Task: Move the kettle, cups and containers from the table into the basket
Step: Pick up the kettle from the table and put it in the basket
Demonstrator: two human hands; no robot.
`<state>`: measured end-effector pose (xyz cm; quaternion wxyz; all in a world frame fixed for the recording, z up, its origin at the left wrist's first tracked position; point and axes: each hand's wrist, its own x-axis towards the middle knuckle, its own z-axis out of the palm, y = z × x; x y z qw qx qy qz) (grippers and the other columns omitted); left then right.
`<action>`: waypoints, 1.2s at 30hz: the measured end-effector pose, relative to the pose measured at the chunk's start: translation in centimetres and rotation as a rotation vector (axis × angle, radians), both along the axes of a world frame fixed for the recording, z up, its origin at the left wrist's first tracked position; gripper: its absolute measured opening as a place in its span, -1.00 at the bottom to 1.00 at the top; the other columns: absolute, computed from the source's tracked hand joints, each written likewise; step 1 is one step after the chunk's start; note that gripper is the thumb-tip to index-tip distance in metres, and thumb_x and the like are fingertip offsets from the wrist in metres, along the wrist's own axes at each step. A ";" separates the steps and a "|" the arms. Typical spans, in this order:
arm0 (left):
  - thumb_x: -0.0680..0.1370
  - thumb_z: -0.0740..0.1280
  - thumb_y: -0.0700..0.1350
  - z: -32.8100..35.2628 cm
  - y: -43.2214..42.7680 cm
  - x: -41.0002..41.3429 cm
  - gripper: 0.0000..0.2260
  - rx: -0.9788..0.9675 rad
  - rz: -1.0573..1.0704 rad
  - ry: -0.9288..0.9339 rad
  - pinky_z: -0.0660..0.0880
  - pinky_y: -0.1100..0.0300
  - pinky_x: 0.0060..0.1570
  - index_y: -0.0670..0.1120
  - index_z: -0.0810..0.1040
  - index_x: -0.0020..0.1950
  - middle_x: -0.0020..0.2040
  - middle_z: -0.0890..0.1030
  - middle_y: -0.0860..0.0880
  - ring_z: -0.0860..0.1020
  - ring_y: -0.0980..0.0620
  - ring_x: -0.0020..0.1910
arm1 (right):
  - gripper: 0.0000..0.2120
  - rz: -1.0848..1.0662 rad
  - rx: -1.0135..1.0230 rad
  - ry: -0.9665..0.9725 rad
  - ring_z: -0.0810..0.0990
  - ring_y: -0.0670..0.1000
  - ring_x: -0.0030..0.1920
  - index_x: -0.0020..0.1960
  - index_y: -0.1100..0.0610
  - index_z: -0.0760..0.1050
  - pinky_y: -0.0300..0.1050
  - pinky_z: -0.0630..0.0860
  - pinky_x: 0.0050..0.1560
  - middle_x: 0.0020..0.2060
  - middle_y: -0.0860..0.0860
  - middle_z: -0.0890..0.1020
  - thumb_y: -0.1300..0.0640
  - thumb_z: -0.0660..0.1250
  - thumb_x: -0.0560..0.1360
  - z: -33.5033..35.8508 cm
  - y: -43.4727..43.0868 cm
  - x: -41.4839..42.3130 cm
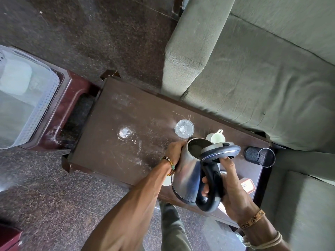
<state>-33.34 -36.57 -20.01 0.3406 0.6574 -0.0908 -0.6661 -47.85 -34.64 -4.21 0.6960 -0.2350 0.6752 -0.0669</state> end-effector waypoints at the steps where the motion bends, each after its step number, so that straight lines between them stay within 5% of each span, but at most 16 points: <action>1: 0.51 0.29 -0.18 0.0 -0.1 0.0 -0.74 -0.003 0.001 -0.007 0.47 -0.15 0.06 -0.40 0.61 -0.10 -0.18 0.59 -0.18 0.44 0.02 -0.15 | -0.14 0.003 -0.003 -0.005 0.55 0.11 -0.35 -0.20 0.26 0.60 -0.04 0.51 -0.21 -0.33 0.25 0.59 -0.58 0.14 0.23 0.1 0.1 0.0; 6: 0.50 0.33 -0.11 1.1 -0.4 0.4 -0.78 -0.034 -0.006 0.020 0.48 -0.12 0.15 -0.24 0.68 -0.09 -0.09 0.68 -0.18 0.54 0.01 -0.10 | 0.00 0.014 0.006 -0.026 0.55 0.16 -0.28 -0.12 0.33 0.57 0.02 0.49 -0.10 -0.29 0.30 0.58 -0.64 0.17 0.14 0.5 0.5 0.1; 12: 0.46 0.33 -0.10 3.0 -0.5 1.0 -0.71 -0.070 0.015 0.071 0.48 -0.02 0.03 -0.34 0.63 -0.08 -0.15 0.65 -0.15 0.53 0.00 -0.14 | 0.05 0.006 -0.016 -0.048 0.57 0.18 -0.25 0.02 0.35 0.58 0.04 0.52 -0.06 -0.26 0.30 0.59 -0.64 0.18 0.17 1.5 1.4 0.4; 18: 0.43 0.35 0.02 6.0 -0.4 2.5 -0.76 -0.244 -0.038 0.003 0.53 0.09 0.01 -0.12 0.71 -0.16 -0.14 0.72 -0.02 0.62 0.09 -0.15 | 0.09 0.004 0.004 -0.053 0.56 0.14 -0.23 0.07 0.33 0.57 -0.13 0.50 -0.23 -0.21 0.25 0.59 -0.66 0.16 0.14 3.9 2.6 1.6; 23: 0.46 0.31 -0.07 9.7 -0.1 4.2 -0.81 -0.439 -0.121 -0.062 0.52 0.09 0.11 0.00 0.73 -0.16 -0.10 0.71 0.07 0.61 0.13 -0.06 | 0.19 0.026 -0.036 -0.079 0.58 0.17 -0.15 0.14 0.42 0.53 -0.04 0.52 -0.06 -0.10 0.38 0.61 -0.67 0.11 0.13 6.8 4.1 3.3; 29: 0.55 0.29 -0.20 14.1 1.1 7.1 -0.78 -0.549 -0.113 -0.154 0.48 -0.10 0.24 -0.27 0.68 0.05 0.06 0.69 -0.16 0.62 -0.12 0.15 | 0.09 0.028 -0.124 -0.073 0.57 0.12 -0.19 0.11 0.28 0.59 -0.12 0.53 -0.17 -0.17 0.24 0.65 -0.68 0.10 0.14 10.7 6.7 6.0; 36: 0.54 0.28 -0.30 19.4 3.3 10.9 -0.81 -0.604 -0.040 -0.170 0.52 0.04 0.19 -0.26 0.68 0.01 0.02 0.69 -0.17 0.63 -0.01 0.03 | -0.02 0.103 -0.209 -0.037 0.43 0.00 -0.37 -0.22 0.18 0.56 -0.16 0.35 -0.25 -0.28 0.19 0.61 -0.73 0.02 0.10 14.5 9.6 9.5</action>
